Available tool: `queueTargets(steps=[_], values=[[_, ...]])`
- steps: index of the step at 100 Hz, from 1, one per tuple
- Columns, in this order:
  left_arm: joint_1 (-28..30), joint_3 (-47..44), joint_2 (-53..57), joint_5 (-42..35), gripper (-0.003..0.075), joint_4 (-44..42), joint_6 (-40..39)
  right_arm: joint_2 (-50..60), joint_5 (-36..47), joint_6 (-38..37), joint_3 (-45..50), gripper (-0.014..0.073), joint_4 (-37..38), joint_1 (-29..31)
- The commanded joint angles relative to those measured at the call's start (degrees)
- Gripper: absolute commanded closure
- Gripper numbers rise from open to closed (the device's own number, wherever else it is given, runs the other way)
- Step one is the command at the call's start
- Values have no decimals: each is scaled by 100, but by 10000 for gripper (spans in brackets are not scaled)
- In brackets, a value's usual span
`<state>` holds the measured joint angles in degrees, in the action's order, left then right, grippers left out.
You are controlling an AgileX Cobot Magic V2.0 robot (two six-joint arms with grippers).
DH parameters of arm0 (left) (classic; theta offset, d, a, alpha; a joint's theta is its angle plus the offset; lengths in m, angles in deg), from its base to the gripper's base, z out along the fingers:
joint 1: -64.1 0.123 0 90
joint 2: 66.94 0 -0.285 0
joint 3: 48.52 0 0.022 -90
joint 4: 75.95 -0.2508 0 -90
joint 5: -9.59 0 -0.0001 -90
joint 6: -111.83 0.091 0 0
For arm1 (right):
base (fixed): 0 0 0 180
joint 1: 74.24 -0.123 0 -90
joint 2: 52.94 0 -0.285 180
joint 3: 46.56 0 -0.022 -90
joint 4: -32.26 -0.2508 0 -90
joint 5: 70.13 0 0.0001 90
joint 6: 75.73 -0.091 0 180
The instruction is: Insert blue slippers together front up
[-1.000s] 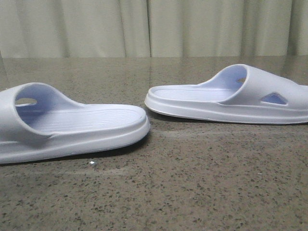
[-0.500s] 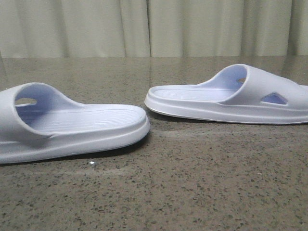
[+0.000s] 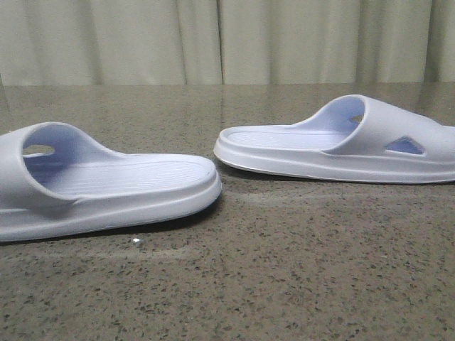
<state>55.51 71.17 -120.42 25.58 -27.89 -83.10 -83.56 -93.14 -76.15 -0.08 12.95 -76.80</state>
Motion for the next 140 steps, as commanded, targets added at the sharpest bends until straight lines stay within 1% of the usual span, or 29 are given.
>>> queueTargets(steps=[1,12,19,53,76,88,102,114,119,134,140], values=[[-34,35,-242,239,195,423,452,-88,471,42,-201,276,-56,41],[-34,35,-375,383,228,816,871,-88,471,42,-201,276,-56,41],[-34,35,-403,508,251,919,1015,-88,471,42,-201,276,-56,41],[-34,35,-403,937,382,946,1060,-88,471,42,-201,276,-56,41],[-34,35,-403,934,512,921,1070,-88,471,42,-201,276,-56,41],[-34,35,-403,862,584,774,1070,-88,471,42,-201,276,-56,41],[-34,35,-403,646,706,680,1110,-88,471,42,-201,276,-56,41],[-34,35,-403,590,704,935,1418,-88,471,42,-201,276,-56,41],[-34,35,-403,590,704,1226,1582,-88,471,42,-201,276,-56,41],[-34,237,-226,654,704,2155,2462,-88,471,42,-201,276,-56,41],[-34,374,-137,683,704,2376,2608,-88,471,42,-201,276,-56,41]])
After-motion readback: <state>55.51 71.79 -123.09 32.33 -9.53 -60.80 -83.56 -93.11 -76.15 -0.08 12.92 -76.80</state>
